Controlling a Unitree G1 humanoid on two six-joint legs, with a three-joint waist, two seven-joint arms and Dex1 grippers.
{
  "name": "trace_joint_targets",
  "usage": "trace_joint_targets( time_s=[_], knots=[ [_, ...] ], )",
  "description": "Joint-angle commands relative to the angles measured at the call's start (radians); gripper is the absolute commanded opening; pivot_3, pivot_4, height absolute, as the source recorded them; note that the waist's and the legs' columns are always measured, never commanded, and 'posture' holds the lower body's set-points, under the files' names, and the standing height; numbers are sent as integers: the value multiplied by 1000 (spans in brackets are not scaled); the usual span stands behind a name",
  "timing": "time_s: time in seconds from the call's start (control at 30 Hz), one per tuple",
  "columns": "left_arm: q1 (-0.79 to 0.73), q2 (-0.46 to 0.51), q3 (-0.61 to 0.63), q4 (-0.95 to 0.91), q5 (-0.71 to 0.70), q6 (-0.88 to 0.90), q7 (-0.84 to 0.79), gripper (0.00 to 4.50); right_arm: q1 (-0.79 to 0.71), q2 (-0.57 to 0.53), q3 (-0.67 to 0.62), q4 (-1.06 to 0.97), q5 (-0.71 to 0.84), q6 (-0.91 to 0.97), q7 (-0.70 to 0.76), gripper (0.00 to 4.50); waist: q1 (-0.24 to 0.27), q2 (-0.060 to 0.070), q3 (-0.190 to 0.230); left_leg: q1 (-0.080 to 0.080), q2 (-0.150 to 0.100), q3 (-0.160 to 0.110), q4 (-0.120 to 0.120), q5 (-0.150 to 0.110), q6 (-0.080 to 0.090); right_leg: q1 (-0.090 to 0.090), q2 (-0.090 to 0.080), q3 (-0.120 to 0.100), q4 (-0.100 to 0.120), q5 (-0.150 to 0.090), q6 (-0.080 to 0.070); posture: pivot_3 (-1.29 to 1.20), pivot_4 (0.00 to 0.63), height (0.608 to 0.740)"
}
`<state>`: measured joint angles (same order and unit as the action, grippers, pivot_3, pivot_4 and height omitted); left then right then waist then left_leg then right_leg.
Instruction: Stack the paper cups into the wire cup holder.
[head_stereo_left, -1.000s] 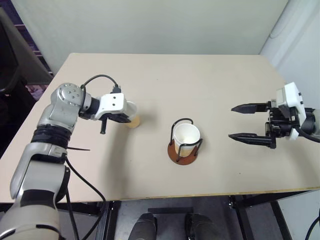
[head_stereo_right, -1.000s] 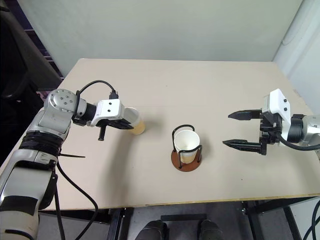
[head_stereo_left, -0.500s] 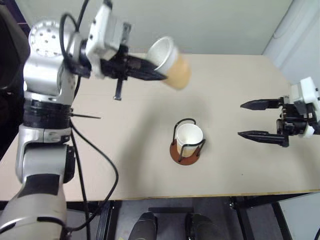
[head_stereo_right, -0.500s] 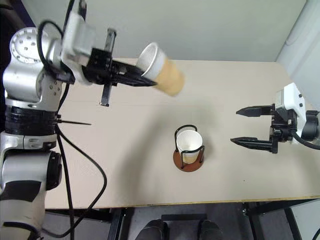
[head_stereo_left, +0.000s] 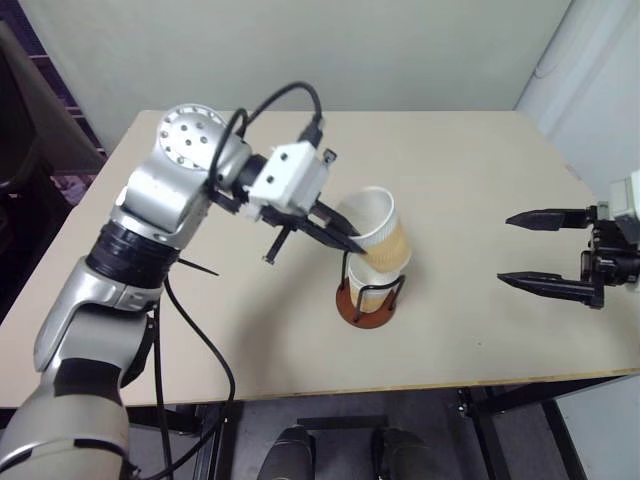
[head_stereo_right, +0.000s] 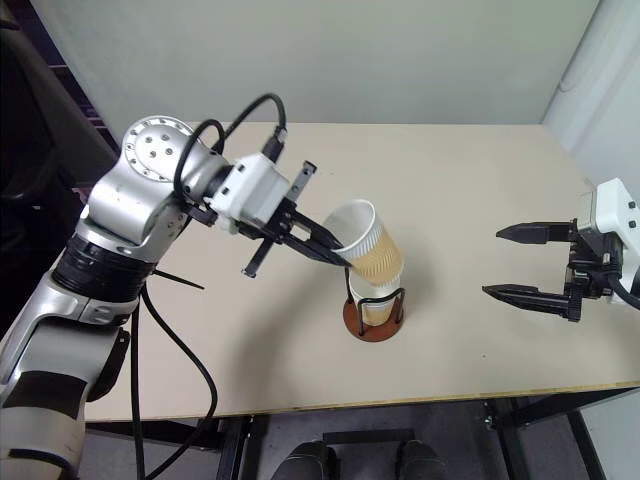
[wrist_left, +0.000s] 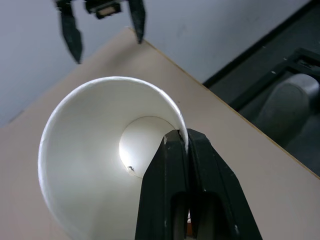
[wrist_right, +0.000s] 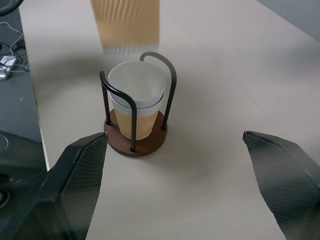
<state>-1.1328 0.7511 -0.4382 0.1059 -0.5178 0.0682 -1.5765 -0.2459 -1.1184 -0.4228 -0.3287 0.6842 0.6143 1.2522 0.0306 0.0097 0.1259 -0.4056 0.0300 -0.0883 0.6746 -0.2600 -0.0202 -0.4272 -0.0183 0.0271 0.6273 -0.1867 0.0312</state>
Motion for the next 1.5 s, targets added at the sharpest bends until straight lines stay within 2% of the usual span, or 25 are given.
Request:
trace_joint_targets(
  time_s=[0.03, 0.23, 0.47, 0.57, 0.77, 0.9, 0.97, 1.1, 1.2, 1.27, 1.37, 1.43, 1.5],
  knots=[
    [-5, 15, -23, -1, 33, -59, -38, 36, 10, -12, -60, -34, 19, 4, -19, 4500, 0, 0, 0, 0, 0, 0, 0, 0, 0, 0, 0, 0, 0, 0, 0, 0, 150, 740],
    [7, -10, -34, 42, 116, -103, -38, 36, 30, -5, -67, -54, 25, 7, -38, 4500, 0, 0, 0, 0, 0, 1, 0, 0, 1, 0, 0, 0, 0, 0, 0, 0, 150, 740],
    [25, -3, -45, 21, 114, -98, -38, 36, 26, -3, -52, -47, 19, -2, -44, 4500, 0, 0, 0, 0, 0, 1, 0, -1, 1, 0, 0, 0, -1, -1, 1, 0, 150, 740],
    [35, -15, -41, 9, 132, -77, -38, 654, 20, -4, -44, -45, 19, -4, -43, 4500, 0, 0, 0, 0, 0, 1, 0, -1, 1, 0, 0, 0, -1, -1, 1, 0, 150, 740],
    [41, -44, -4, 13, 173, -58, -32, 2775, 6, 1, -18, -48, 26, -6, -39, 4500, 1, 0, 0, 0, 0, 2, 0, -1, 1, 0, 0, 1, -1, -1, 1, 0, 150, 740],
    [41, -73, 45, 25, 203, -40, 56, 4182, -41, 9, 35, -10, 13, -29, -31, 4500, 0, 0, 0, 0, 0, 3, 0, -1, 1, 0, 0, 1, -1, -1, 1, 0, 150, 740],
    [41, -80, 112, 17, 179, 49, 139, 4182, -89, 20, 81, 26, 3, -47, -21, 4500, -1, 0, 0, 0, 0, 4, 0, -1, 1, 0, 0, 2, -1, -1, 1, 0, 150, 740],
    [152, 36, 275, -42, 118, 206, 204, 4182, -187, 57, 190, 140, -46, -92, 15, 4500, -18, 1, 0, 2, 1, 7, -1, -1, 1, 0, 0, 2, 0, 0, 2, 0, 150, 740],
    [375, 202, 428, -84, 84, 307, 211, 4182, -249, 75, 241, 294, -86, -128, 61, 4500, -36, 3, -1, 6, 2, 10, -5, 0, -2, -1, 1, 4, 0, -1, 1, 0, 150, 740],
    [575, 293, 552, -119, 31, 336, 156, 4182, -265, 66, 259, 380, -114, -156, 103, 4500, -39, 3, -1, 6, 2, 11, -8, 4, -8, -3, 1, 5, 0, -2, 1, 0, 150, 740],
    [804, 354, 693, -118, 12, 337, 132, 4182, -277, 58, 268, 482, -138, -177, 155, 4500, -27, 2, -1, 3, 2, 9, -9, 3, -11, -8, 1, 6, 2, -5, -2, 0, 150, 740],
    [903, 365, 762, -126, 2, 341, 134, 4182, -279, 53, 272, 536, -156, -196, 181, 4500, -13, 1, -1, 1, 2, 8, -9, 2, -9, -9, 0, 6, 2, -6, -5, 0, 150, 740],
    [954, 364, 799, -133, 0, 343, 148, 4182, -289, 54, 275, 572, -168, -208, 196, 4500, -1, 1, -1, 1, 2, 8, -9, -4, 1, -9, 0, 5, 4, -11, -12, 0, 150, 740]
  ],
)
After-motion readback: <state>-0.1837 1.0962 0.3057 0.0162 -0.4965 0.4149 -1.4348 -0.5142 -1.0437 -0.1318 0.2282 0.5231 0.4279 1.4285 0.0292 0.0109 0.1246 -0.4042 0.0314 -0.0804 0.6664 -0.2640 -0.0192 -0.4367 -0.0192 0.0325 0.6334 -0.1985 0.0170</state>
